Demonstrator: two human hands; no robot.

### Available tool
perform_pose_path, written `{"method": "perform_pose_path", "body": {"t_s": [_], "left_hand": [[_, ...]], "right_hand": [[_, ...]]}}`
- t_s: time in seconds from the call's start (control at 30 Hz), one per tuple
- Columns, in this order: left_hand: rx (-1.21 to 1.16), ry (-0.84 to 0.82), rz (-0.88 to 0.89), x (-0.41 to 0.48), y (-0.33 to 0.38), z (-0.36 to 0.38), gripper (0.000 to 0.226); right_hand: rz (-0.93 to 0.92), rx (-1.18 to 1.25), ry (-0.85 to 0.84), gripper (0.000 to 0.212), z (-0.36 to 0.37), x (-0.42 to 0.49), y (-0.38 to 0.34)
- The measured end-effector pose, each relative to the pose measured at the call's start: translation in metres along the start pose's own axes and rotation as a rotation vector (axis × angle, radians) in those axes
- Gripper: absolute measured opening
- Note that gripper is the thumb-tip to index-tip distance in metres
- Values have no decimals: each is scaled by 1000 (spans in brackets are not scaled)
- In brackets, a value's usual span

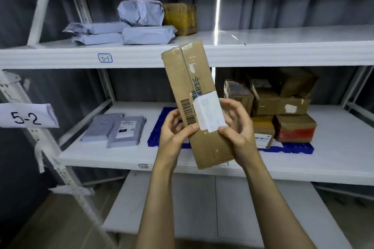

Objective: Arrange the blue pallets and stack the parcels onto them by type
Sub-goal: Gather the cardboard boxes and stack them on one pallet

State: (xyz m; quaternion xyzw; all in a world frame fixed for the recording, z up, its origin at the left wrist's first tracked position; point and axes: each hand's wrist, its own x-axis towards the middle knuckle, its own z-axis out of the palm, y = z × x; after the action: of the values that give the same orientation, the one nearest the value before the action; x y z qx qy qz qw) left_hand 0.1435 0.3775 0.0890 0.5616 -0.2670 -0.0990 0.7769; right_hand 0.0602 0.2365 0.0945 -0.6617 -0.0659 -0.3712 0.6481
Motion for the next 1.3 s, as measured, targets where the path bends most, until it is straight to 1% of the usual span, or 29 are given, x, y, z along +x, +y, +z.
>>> {"method": "perform_pose_path", "body": {"t_s": [0.17, 0.33, 0.4, 0.47, 0.57, 0.67, 0.73, 0.83, 0.9, 0.93, 0.97, 1.03, 1.1, 1.17, 1.23, 1.3], "left_hand": [[-31, 49, -99, -10, -20, -20, 67], [-128, 105, -209, -17, -35, -25, 41], [-138, 125, -251, -19, -41, -24, 28], [-133, 126, -288, -20, -45, -21, 20], [-75, 120, -327, -18, -49, -13, 22], [5, 140, -327, -17, -53, -3, 36], [30, 139, -325, -16, -55, 6, 43], [17, 132, -321, -13, -56, 18, 59], [-2, 137, -348, -10, -57, 22, 75], [-15, 144, -373, -9, -58, 22, 79], [-31, 155, -395, -7, -60, 22, 77], [-80, 173, -423, -4, -63, 22, 59], [-178, 152, -450, -2, -65, 24, 45], [-291, 101, -460, 0, -66, 27, 34], [-383, 86, -468, 2, -65, 32, 31], [-453, 82, -476, 5, -65, 35, 33]], "right_hand": [[107, -47, -70, 57, 6, -8, 17], [319, -51, -101, 62, 8, -15, 30], [378, -66, -85, 59, 6, -16, 33], [396, -76, -46, 51, 3, -18, 35], [389, -136, 35, 48, -1, -22, 36], [384, -277, 128, 53, -4, -22, 36], [354, -379, 149, 55, -5, -20, 35], [297, -398, 92, 47, -8, -18, 31], [298, -371, 29, 40, -11, -17, 27], [301, -341, -1, 38, -13, -16, 26], [309, -294, -18, 36, -16, -15, 26], [351, -172, -2, 36, -22, -12, 29], [401, -110, 20, 37, -27, -10, 33], [472, -115, -8, 48, -30, -9, 36], [558, -123, -72, 58, -32, -7, 36], [620, -111, -119, 58, -34, -5, 36]]}}
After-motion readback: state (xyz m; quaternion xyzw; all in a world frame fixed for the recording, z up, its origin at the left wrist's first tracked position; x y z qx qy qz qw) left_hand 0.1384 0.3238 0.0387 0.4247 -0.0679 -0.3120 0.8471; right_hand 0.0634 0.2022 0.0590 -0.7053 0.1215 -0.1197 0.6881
